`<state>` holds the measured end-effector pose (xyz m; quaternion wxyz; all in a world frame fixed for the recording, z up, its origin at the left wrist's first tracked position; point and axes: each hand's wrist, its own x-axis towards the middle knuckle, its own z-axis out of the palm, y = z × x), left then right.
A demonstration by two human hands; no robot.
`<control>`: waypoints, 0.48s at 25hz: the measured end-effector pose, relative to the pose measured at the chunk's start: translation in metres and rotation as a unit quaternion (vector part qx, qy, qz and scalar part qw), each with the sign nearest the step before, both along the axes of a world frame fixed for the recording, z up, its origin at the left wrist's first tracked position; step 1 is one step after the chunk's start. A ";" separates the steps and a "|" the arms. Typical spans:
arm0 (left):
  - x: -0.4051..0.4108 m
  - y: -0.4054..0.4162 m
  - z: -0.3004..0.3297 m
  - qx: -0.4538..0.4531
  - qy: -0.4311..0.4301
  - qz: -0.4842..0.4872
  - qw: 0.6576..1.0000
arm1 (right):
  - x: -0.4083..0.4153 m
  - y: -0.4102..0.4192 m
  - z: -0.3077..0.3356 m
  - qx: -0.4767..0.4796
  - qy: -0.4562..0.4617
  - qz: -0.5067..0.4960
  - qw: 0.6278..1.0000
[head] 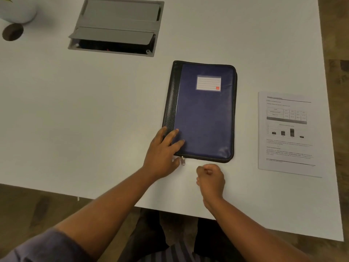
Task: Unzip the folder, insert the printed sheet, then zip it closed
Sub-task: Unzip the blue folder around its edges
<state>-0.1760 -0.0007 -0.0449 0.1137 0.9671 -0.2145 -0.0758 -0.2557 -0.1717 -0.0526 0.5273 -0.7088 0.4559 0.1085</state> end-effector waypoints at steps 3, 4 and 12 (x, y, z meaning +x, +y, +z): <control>0.031 0.002 0.009 0.123 0.100 -0.059 0.986 | -0.001 0.020 -0.004 -0.021 -0.017 0.109 0.994; 0.038 0.001 0.011 0.138 0.115 -0.078 0.981 | 0.001 0.026 -0.004 -0.035 -0.025 0.132 0.990; 0.064 -0.010 0.022 0.217 0.139 -0.208 0.944 | 0.015 0.048 -0.013 -0.165 -0.056 0.167 0.970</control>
